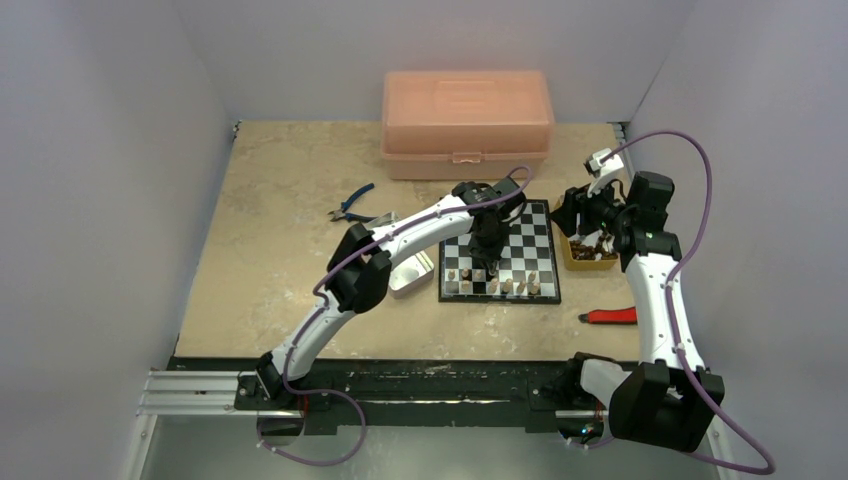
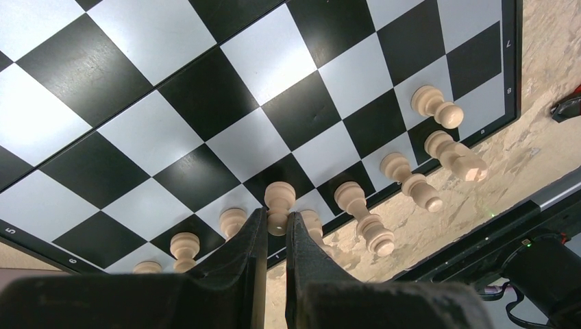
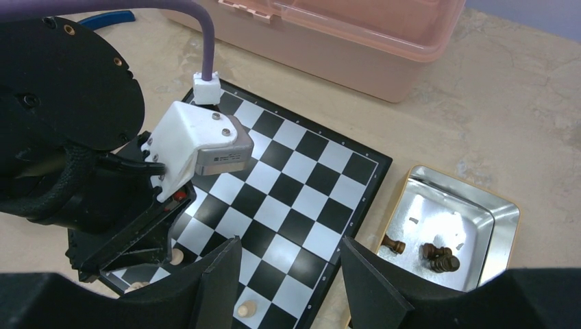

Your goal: Set up the chess pieces on the board

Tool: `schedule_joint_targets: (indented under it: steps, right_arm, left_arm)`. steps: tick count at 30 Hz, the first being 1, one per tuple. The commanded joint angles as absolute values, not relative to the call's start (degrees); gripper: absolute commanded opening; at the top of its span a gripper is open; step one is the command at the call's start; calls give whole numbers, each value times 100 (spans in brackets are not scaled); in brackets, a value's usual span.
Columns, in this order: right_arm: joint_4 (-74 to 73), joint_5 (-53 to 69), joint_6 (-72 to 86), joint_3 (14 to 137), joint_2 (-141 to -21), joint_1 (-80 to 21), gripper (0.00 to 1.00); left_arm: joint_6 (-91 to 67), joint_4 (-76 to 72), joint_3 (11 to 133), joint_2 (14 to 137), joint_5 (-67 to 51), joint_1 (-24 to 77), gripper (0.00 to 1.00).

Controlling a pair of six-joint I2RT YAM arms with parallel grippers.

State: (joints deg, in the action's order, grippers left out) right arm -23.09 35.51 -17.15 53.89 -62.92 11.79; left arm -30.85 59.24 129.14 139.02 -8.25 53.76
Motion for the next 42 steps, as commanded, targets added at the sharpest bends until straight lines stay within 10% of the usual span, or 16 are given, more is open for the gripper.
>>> schedule_joint_targets:
  steps: [1, 42]
  right_arm:
    - [-2182, 3568, -1679, 5370, -6161, 1213, 59]
    - [-2164, 3560, -1677, 5353, -6144, 1213, 60]
  left_arm:
    - [-3021, 5964, 13174, 13995, -807, 5404, 3]
    - [-3054, 5993, 13210, 14036, -973, 5404, 18]
